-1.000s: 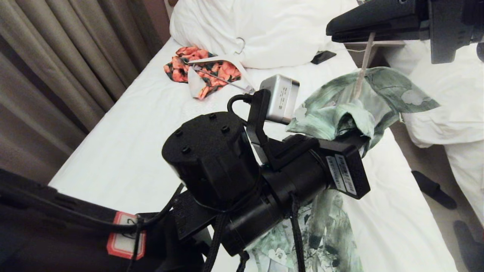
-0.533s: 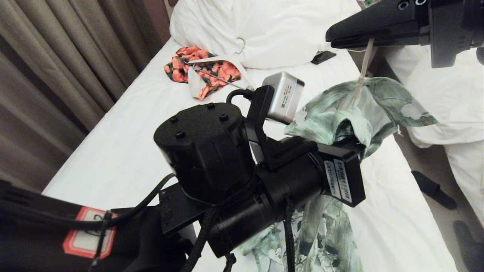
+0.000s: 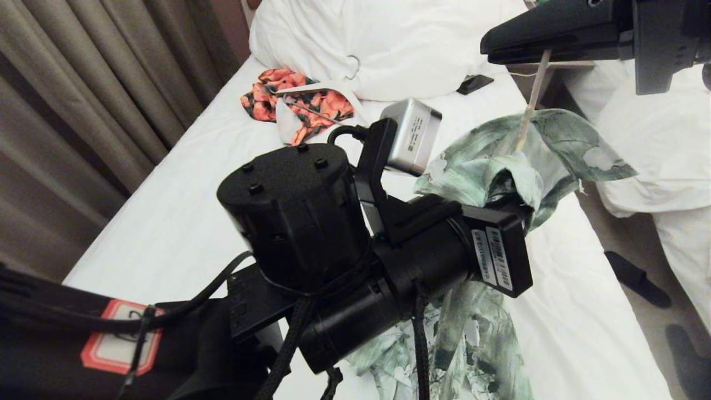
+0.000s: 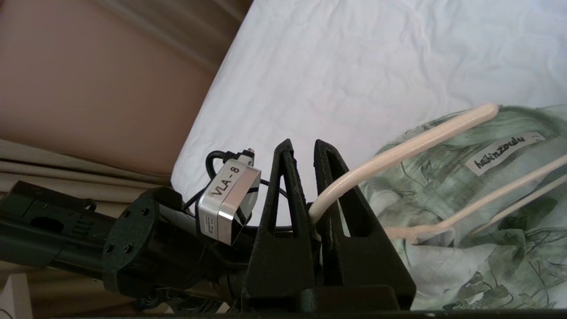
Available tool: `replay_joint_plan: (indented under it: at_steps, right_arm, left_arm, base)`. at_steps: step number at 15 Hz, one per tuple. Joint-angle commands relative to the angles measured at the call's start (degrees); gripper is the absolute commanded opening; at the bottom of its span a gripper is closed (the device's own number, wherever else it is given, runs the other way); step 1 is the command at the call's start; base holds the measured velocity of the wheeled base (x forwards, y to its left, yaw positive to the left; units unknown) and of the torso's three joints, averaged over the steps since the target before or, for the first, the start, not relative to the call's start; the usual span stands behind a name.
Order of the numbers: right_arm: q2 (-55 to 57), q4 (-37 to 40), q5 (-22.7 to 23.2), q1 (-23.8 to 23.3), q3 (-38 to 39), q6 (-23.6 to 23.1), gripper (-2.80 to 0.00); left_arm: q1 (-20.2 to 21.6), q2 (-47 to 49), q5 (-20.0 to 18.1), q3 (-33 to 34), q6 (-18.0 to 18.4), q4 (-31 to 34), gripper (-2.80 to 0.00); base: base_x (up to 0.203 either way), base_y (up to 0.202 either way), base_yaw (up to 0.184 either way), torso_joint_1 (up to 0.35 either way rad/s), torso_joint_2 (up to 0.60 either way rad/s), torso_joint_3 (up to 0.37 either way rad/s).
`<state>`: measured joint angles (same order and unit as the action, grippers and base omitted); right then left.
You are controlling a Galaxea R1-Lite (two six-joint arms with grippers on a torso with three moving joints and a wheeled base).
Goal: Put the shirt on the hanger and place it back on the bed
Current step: Take the clothes hanger out of the clothes
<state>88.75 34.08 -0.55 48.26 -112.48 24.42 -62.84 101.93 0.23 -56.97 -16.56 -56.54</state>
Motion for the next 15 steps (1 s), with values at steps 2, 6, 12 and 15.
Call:
replay_joint_plan:
  at_steps: [2,6,12,15]
  right_arm:
    - [-0.07,0.11,-0.07,-0.54,-0.02,0.10,-2.80]
    - [-0.15,0.10,-0.15,-0.54,-0.02,0.10,-2.80]
    - [-0.86,-1.39,-2.31,-2.21,-0.11,-0.34,-2.80]
    - [-0.91,-3.59,-3.56,-4.12,-0.11,-1.06,-2.80]
  left_arm:
    - [0.00,-0.42,0.01,-0.03,-0.09,1.41,0.00]
    - [0.00,-0.87,-0.12,0.01,-0.14,2.40,0.00]
    - [1.07,-0.92,-4.00,1.70,0.59,2.08,0.00]
    - [1.30,-1.32,-4.28,2.19,1.09,0.76,0.00]
  base:
    - [0.000,0.000,0.000,0.000,0.00,0.000]
    - [0.000,0.000,0.000,0.000,0.00,0.000]
    - [0.000,0.000,0.000,0.000,0.00,0.000]
    - [0.000,0.000,0.000,0.000,0.00,0.000]
